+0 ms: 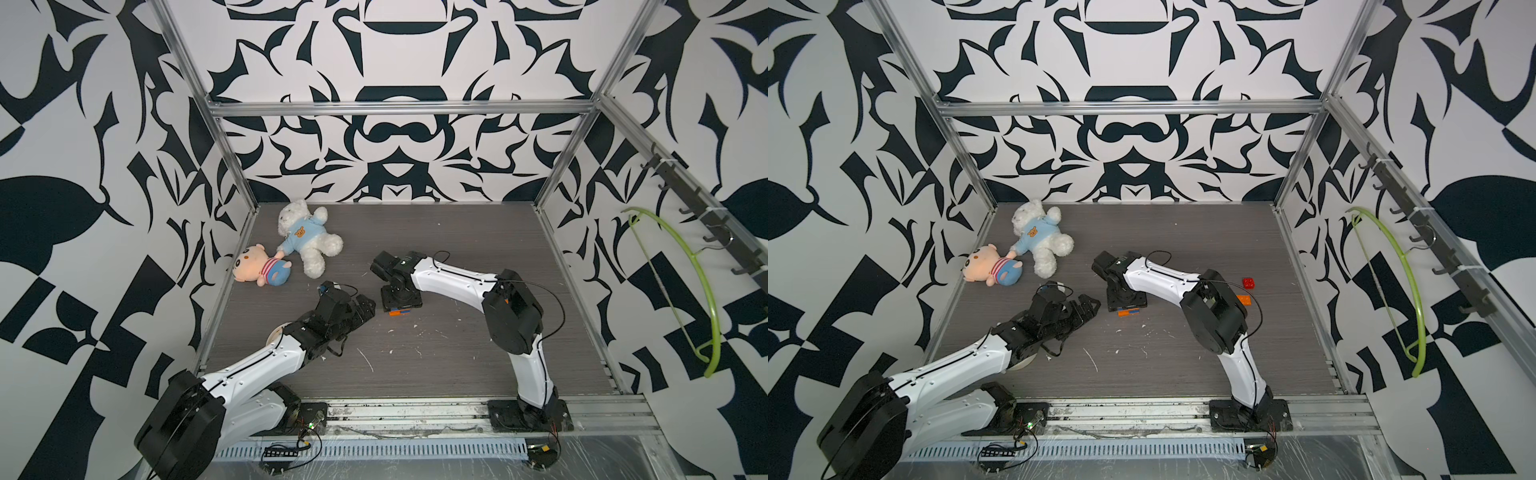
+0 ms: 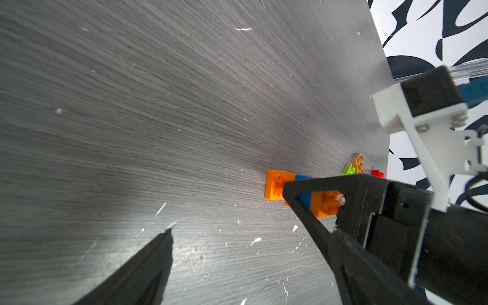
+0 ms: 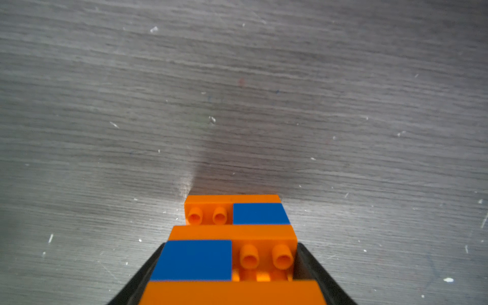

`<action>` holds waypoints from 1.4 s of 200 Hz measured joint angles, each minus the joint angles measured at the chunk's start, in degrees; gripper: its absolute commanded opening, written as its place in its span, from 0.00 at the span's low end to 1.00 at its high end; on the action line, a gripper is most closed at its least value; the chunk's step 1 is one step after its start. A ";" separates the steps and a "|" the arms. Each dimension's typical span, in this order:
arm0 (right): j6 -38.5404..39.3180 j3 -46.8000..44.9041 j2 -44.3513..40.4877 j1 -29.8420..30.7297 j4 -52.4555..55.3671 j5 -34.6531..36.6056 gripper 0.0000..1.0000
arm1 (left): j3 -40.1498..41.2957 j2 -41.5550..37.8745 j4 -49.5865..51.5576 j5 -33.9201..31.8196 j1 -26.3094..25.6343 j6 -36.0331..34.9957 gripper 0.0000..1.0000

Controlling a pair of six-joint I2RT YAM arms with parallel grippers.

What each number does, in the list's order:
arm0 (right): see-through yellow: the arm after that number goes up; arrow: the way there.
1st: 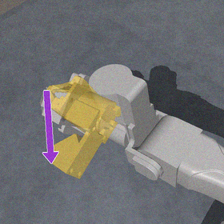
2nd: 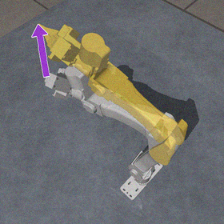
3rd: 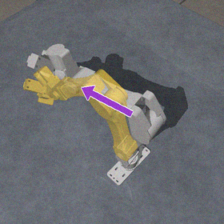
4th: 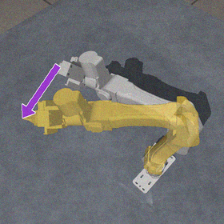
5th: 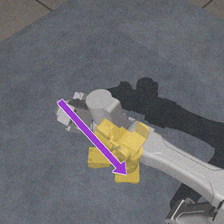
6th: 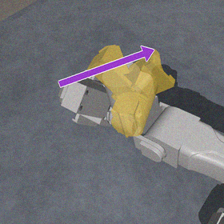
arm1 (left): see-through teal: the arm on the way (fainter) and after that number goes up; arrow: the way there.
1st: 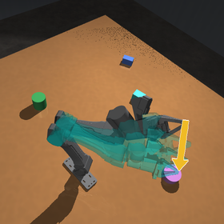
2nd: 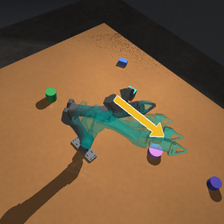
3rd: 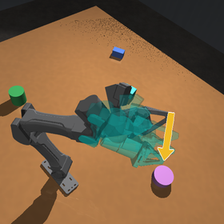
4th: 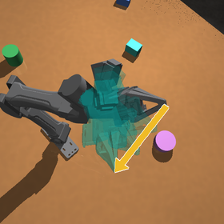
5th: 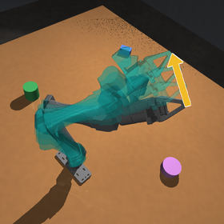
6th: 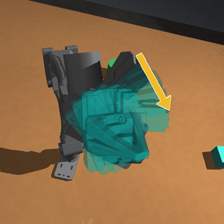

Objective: Assemble the number 5 with lego
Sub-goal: Assemble the lego brick with the lego brick.

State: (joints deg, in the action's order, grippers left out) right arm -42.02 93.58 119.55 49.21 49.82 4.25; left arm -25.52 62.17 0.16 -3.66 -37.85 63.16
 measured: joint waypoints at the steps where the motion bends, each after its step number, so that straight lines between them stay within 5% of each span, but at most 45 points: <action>1: -0.02 0.00 0.00 0.00 0.00 0.00 0.62 | 0.00 0.00 0.02 -0.02 0.00 0.02 0.99; 280: -0.07 -2.29 -1.62 -0.02 -2.32 -0.11 0.64 | -1.18 1.03 -0.02 0.09 -0.81 -0.04 0.99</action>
State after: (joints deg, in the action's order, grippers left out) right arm -42.09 91.29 117.93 49.19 47.51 4.14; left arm -26.70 63.20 0.14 -3.57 -38.65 63.11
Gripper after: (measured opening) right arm 0.675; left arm 0.992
